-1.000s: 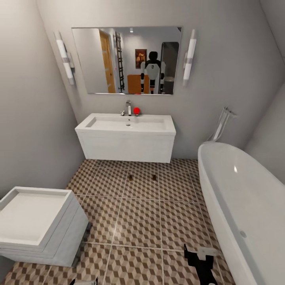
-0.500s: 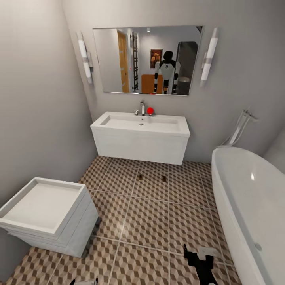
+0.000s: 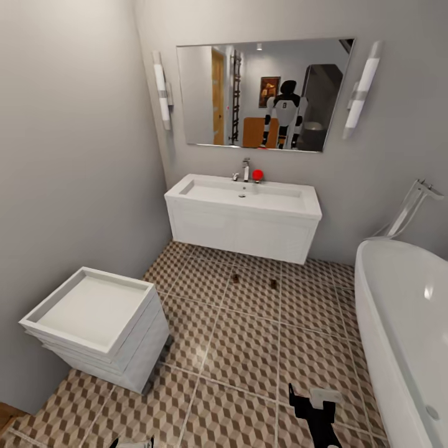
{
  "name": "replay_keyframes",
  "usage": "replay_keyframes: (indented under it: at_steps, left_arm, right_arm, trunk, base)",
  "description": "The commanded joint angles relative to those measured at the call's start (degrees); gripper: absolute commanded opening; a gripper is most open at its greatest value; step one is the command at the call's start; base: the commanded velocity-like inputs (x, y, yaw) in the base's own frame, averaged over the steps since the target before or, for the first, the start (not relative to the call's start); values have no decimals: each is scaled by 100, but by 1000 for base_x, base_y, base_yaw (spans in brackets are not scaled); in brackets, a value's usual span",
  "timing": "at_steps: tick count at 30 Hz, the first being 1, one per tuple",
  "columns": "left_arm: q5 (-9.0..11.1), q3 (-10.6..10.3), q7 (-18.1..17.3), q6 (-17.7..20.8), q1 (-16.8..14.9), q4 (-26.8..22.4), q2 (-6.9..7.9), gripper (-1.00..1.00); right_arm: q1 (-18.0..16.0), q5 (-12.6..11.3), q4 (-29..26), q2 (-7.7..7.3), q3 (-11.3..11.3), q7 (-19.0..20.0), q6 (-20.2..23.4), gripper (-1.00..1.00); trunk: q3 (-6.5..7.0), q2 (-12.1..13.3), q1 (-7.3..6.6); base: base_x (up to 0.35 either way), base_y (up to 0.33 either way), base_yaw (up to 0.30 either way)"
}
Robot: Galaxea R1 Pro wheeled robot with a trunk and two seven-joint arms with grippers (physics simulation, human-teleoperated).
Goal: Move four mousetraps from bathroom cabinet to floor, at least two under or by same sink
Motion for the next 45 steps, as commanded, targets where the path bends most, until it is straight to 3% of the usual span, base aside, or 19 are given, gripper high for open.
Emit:
replay_keyframes:
  at_steps: [1,45]
  left_arm:
    - [12,-15,12,-33,-12,24,-1,100]
    - [10,-15,-5,-32,-12,33,-1,100]
  right_arm:
    - [-4,-31,4,1,51,-29,-14,100]
    - [-4,-31,4,1,51,-29,-14,100]
  trunk:
    - [-11,-11,3]
    - [-11,-11,3]
  base:
    - [0,0,220]
    - [0,0,214]
